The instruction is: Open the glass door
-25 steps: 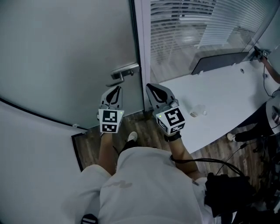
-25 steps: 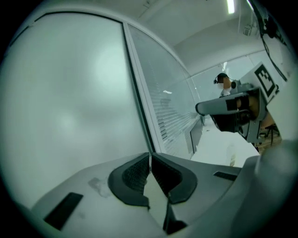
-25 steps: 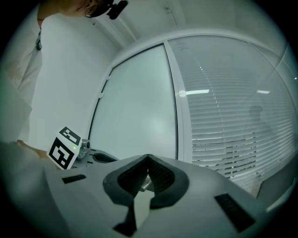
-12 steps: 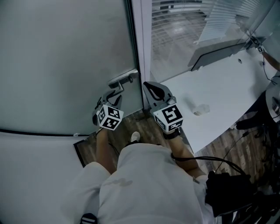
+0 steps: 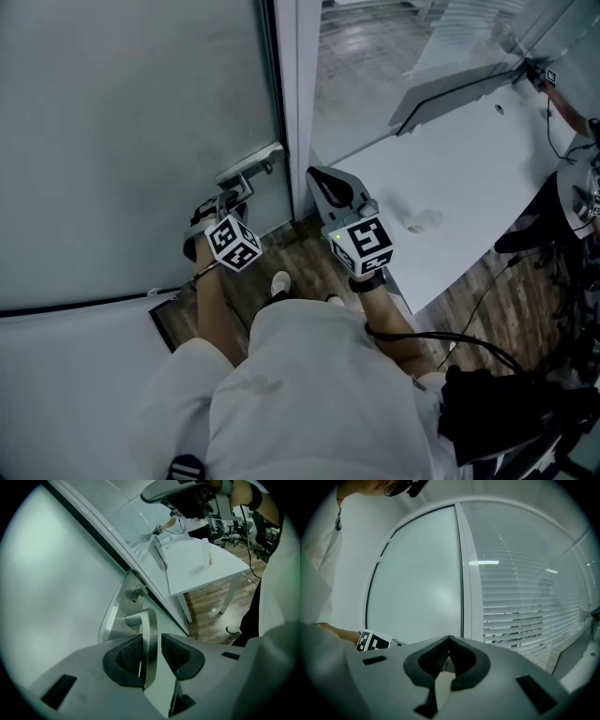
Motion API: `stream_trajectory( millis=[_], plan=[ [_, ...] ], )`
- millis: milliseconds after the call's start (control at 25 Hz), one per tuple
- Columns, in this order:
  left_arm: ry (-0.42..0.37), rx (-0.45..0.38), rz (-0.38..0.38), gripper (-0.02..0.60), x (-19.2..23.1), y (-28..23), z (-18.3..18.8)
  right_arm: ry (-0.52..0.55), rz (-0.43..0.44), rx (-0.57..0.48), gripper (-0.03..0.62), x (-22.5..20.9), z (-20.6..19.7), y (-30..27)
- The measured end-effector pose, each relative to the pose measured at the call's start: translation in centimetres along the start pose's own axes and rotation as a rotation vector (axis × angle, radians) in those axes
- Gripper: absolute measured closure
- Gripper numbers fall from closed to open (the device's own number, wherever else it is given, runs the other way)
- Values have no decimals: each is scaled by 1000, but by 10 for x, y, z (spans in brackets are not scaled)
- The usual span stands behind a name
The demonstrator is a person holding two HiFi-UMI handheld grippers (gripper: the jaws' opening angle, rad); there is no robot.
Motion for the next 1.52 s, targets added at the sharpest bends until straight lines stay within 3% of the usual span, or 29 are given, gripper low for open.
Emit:
stream_trajectory(
  millis=[200, 480, 560, 600, 680, 1000, 1240, 1520],
  plan=[
    [-74, 60, 7, 469, -2, -5, 1, -11, 5, 16, 599, 0, -4, -7],
    [-186, 193, -67, 469, -7, -27, -12, -42, 38, 51, 599, 13, -17, -19],
    [-212, 197, 4, 484, -4, -41, -16, -49, 41, 65, 599, 14, -23, -22],
    [-224, 198, 56, 540, -1, -43, -17, -52, 41, 73, 599, 14, -26, -22],
    [-235, 189, 108, 545, 2, -43, -17, -56, 38, 88, 599, 11, -32, -23],
    [-110, 20, 147, 572, 0, -48, -10, -84, 8, 130, 599, -5, -48, -19],
    [116, -202, 265, 578, -1, -59, -3, -113, 19, 141, 599, -3, -52, -23],
    [90, -173, 259, 578, -7, -53, -4, -121, 31, 101, 599, 6, -42, -5]
  ],
)
Point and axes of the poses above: the fingertips, and each gripper's own axes: y backward along the fingers, x to its left, z out of its top, the point moved 4 cm from there along y, backward along the fingers, and after that the axes turned 1 degree about -y, right-handed, at the moved point
